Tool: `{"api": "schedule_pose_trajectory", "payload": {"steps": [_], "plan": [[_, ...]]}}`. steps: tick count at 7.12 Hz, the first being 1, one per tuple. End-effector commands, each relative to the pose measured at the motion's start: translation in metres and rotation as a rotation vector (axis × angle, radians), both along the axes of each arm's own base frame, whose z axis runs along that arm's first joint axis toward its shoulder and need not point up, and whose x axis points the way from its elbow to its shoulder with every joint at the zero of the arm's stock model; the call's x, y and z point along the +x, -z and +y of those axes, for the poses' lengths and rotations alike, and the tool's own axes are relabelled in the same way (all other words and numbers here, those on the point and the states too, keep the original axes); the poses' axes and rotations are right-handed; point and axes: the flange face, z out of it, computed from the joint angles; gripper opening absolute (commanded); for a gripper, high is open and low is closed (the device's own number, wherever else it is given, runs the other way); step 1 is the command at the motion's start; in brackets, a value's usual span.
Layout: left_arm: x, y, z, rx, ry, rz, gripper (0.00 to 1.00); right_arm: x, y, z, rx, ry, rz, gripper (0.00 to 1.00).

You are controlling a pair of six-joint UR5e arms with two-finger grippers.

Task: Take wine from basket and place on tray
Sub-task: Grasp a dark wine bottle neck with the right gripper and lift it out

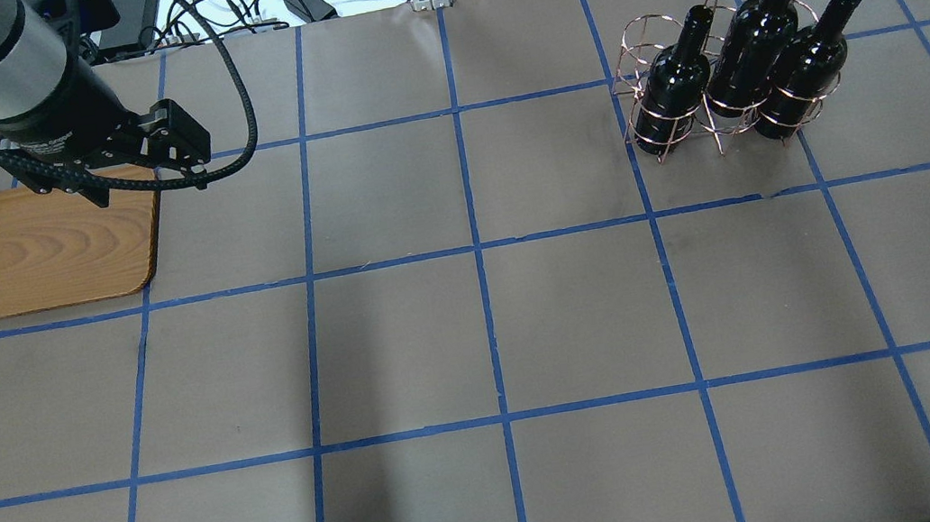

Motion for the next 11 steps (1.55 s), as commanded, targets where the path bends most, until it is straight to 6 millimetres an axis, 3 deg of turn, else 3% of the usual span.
{"api": "schedule_pose_trajectory", "payload": {"steps": [1, 3, 4, 5, 8, 11], "plan": [[0.000, -0.001, 0.000, -0.002, -0.001, 0.000, 1.00, 0.008, -0.054, 0.035, -0.051, 0.000, 0.008, 0.15], [0.000, 0.000, 0.000, 0.001, -0.001, 0.000, 1.00, 0.018, -0.080, 0.070, 0.003, 0.014, 0.003, 0.15], [0.000, 0.000, 0.000, 0.001, -0.001, 0.000, 1.00, 0.030, -0.077, 0.083, 0.059, 0.069, -0.023, 0.13], [0.000, 0.000, 0.000, 0.001, -0.001, 0.000, 1.00, 0.061, -0.064, 0.090, 0.105, 0.106, -0.035, 0.10], [0.000, 0.000, 0.000, 0.001, -0.001, -0.002, 1.00, 0.170, -0.022, 0.109, 0.114, 0.236, -0.047, 0.06], [0.001, 0.000, 0.000, 0.001, -0.002, -0.002, 1.00, 0.321, 0.020, 0.135, 0.061, 0.255, -0.079, 0.06]]}}
